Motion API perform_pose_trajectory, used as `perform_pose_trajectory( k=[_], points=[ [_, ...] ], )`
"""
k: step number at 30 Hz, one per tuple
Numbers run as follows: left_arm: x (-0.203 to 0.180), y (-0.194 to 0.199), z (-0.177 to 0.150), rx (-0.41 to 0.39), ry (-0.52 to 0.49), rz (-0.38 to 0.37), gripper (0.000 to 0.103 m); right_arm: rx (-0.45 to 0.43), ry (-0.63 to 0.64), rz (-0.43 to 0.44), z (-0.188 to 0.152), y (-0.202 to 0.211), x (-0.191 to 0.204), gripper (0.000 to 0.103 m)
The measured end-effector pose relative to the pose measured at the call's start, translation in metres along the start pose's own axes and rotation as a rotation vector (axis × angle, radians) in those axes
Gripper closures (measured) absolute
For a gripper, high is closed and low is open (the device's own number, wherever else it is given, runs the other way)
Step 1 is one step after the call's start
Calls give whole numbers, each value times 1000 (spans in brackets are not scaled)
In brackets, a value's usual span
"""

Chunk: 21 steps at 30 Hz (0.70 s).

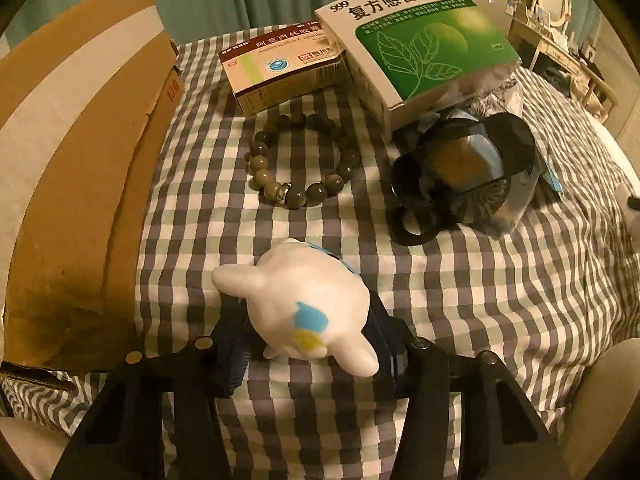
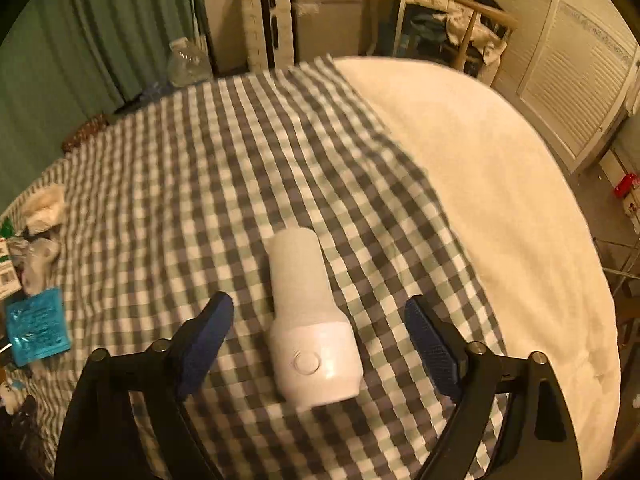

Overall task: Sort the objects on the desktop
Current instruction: 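Grasp the white plush toy with the left gripper while the right gripper grasps the white bottle, then release the plush toy from the left gripper into the box while the right gripper carries the bottle there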

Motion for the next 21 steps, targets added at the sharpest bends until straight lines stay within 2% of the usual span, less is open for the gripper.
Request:
perform_pose_trajectory(
  k=[3, 4, 13, 21],
  points=[
    [2, 2, 1, -4, 11, -9, 50, 47, 28, -4, -5, -10, 3, 43],
    [3, 3, 1, -7, 15, -11, 50, 64, 32, 4, -8, -12, 4, 56],
    [5, 20, 0, -58, 23, -22, 50, 6, 23, 61, -25, 27, 7, 58],
    [-8, 68, -5, -129, -44, -42, 50, -99, 79, 166, -20, 111, 28, 58]
  ],
)
Point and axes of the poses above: each gripper's, at about its wrist camera, not at the fingertips, and y roughly against the way its jaws point, x to its left, z to its top, the point moved 3 cm from there along -y, roughly the way its jaws point, and after that the axes turned 3 degrees about -x, right-handed, at the moved point
